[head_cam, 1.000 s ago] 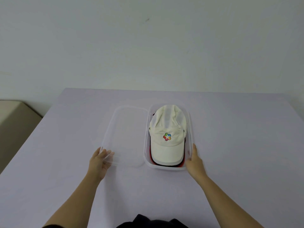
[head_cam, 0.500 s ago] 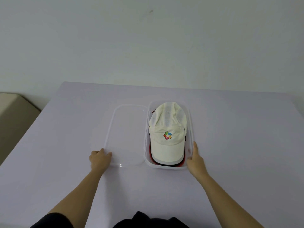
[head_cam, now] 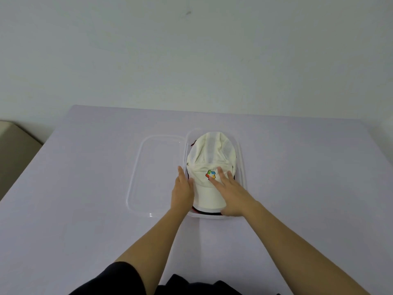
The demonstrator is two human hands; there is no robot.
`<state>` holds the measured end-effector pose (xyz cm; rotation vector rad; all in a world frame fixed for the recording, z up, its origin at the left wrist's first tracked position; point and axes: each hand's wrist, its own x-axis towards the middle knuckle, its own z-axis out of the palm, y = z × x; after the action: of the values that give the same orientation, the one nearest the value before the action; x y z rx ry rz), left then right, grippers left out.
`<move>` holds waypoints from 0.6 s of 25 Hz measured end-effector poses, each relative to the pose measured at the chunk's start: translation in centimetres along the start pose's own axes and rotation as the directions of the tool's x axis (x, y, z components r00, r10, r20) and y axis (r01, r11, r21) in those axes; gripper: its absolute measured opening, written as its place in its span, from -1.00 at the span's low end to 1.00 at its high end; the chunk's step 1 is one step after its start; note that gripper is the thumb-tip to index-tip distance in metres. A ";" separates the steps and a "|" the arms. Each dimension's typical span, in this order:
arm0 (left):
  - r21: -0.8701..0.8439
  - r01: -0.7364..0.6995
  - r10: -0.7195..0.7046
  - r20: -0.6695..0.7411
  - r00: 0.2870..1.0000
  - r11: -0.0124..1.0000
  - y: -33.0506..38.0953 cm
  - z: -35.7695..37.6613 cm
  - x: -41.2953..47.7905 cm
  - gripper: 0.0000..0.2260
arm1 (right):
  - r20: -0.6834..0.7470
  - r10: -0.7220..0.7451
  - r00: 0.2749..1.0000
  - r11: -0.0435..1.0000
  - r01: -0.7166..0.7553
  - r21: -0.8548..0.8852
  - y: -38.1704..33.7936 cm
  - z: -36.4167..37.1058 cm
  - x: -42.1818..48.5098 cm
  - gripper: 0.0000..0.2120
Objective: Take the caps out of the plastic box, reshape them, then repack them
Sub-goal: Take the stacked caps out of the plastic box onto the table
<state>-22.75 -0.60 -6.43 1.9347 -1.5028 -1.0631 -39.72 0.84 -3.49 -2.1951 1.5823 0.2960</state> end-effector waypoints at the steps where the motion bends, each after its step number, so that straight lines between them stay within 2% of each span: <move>1: 0.005 0.027 -0.027 -0.003 1.000 1.000 0.0 0.1 0.1 -0.49 | 0.031 0.007 0.999 0.999 -0.005 -0.046 0.0 -0.1 0.5 0.04; 5: 0.053 0.021 -0.019 -0.039 0.999 0.998 0.1 -0.1 0.1 -0.53 | 0.085 0.018 0.996 0.976 0.001 -0.218 -0.3 -0.4 1.6 0.19; 9: 0.065 0.017 -0.014 -0.049 0.999 0.998 0.2 -0.1 -0.1 -0.53 | 0.121 0.021 0.992 0.950 0.018 -0.312 -0.5 -0.9 2.1 0.11; 12: 0.060 0.021 -0.018 -0.040 0.999 0.998 0.2 -0.2 0.0 -0.52 | 0.136 0.016 0.991 0.944 0.030 -0.328 -1.0 -1.7 2.0 -0.13; 15: 0.032 0.019 -0.018 -0.021 1.000 0.999 0.4 -0.4 -0.1 -0.51 | 0.194 0.042 0.980 0.978 0.000 -0.210 -1.2 -2.6 1.5 -0.01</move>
<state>-22.71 -0.67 -5.89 1.9786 -1.5023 -1.0301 -38.30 -1.31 -1.56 -2.2225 1.5248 0.6939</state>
